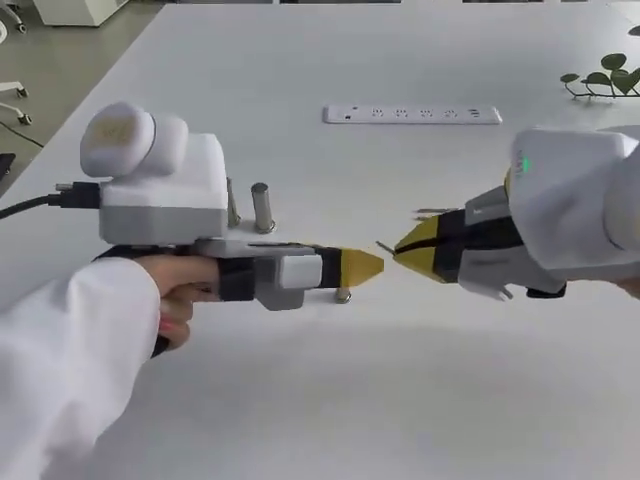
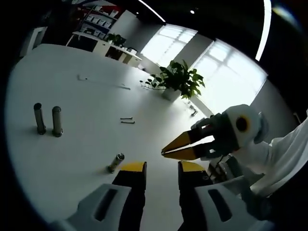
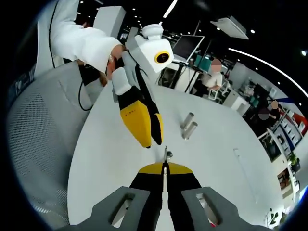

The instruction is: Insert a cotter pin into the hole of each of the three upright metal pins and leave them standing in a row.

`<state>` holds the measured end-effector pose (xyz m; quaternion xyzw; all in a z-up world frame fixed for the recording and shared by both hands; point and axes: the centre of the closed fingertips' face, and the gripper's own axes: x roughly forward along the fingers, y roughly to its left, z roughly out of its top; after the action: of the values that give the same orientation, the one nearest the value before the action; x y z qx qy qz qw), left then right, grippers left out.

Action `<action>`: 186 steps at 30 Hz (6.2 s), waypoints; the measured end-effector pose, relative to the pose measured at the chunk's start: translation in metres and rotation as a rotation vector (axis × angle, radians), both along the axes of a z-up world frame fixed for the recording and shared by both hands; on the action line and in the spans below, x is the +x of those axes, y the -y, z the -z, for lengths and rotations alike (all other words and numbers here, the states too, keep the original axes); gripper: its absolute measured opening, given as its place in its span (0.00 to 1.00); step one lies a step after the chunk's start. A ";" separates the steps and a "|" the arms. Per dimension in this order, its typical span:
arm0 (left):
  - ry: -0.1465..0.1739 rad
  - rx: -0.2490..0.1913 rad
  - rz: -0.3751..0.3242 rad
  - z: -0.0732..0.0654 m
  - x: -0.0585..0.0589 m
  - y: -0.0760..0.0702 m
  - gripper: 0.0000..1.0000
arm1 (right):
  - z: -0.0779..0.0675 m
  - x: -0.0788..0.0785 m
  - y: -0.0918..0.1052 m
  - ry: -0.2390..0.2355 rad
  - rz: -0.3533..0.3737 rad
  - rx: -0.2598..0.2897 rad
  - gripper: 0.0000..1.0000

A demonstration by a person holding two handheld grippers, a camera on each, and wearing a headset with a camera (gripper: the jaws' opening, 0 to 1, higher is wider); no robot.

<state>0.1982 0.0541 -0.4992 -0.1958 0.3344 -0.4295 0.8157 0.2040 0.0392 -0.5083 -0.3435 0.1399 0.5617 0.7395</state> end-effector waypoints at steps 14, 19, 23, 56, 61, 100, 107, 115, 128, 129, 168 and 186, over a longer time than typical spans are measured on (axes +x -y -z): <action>-0.083 -0.032 -0.011 -0.001 -0.002 0.006 0.03 | -0.006 -0.010 -0.012 0.018 -0.040 0.015 0.00; -0.103 -0.048 -0.022 -0.002 -0.003 0.006 0.02 | -0.006 -0.013 -0.014 0.024 -0.050 0.009 0.00; -0.132 -0.065 -0.027 -0.001 -0.005 0.004 0.02 | -0.007 -0.016 -0.015 0.029 -0.057 0.009 0.00; 0.040 0.142 0.157 0.002 -0.027 0.001 0.00 | 0.004 -0.030 -0.010 -0.178 -0.024 0.113 0.11; 0.142 0.126 0.230 -0.012 -0.033 0.004 0.00 | -0.003 -0.044 -0.013 -0.295 -0.042 0.191 0.11; 0.527 0.296 0.524 0.002 -0.049 0.008 0.03 | 0.006 -0.062 -0.010 -0.341 -0.111 0.134 0.00; 0.518 0.343 0.421 0.014 -0.024 -0.005 0.14 | 0.009 -0.034 -0.001 -0.296 -0.048 0.129 0.00; 0.424 0.361 0.248 0.041 0.005 -0.020 0.22 | 0.021 0.002 0.016 -0.268 0.016 0.077 0.00; 0.367 0.396 0.117 0.074 0.035 -0.018 0.22 | 0.045 0.029 0.016 -0.270 0.008 0.022 0.00; 0.366 0.400 0.104 0.075 0.037 -0.018 0.22 | 0.046 0.030 0.016 -0.265 0.003 0.010 0.00; 0.360 0.373 0.060 0.084 0.043 -0.010 0.08 | 0.059 0.032 -0.024 -0.182 -0.164 -0.110 0.00; 0.339 0.355 0.067 0.083 0.041 -0.008 0.10 | 0.063 0.035 -0.024 -0.151 -0.229 -0.178 0.00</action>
<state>0.2393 0.0617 -0.5825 0.0364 0.2692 -0.4176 0.8671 0.2389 0.0637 -0.5709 -0.3780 0.2042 0.6518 0.6249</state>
